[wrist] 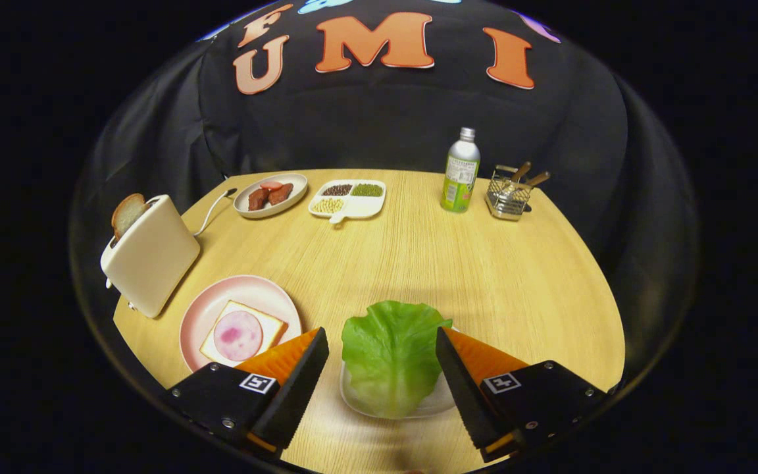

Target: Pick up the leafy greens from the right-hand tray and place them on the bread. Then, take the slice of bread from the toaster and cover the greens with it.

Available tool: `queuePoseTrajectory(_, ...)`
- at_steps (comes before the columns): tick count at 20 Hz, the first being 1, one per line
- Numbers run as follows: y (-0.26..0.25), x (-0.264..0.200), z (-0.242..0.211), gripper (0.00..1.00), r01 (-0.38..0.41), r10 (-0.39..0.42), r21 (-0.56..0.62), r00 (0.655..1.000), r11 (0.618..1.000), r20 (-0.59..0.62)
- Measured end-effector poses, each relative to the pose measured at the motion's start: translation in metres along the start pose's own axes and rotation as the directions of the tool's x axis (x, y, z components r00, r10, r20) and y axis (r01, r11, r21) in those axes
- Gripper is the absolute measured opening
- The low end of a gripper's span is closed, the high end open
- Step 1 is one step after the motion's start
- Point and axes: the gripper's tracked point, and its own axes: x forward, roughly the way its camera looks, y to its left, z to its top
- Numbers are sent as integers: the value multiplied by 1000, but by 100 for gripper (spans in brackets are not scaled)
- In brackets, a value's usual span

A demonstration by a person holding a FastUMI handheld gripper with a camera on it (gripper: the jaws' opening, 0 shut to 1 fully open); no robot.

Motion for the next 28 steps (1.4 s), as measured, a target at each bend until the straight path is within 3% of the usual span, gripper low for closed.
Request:
queuePoseTrajectory(6,-6,27,-24,98,25,-28,-31,993,999,-115)
queuePoseTrajectory(12,-12,50,-46,90,43,-50,-38,979,998,-198)
queuePoseTrajectory(18,-7,53,-46,57,4,-8,-26,982,1000,-187)
queuePoseTrajectory(23,-15,56,-43,14,22,-23,-15,990,1000,-142)
queuePoseTrajectory(25,-11,54,-44,4,-4,7,21,990,1000,-141)
queuePoseTrajectory(28,-9,44,-35,3,-39,47,75,992,996,-113)
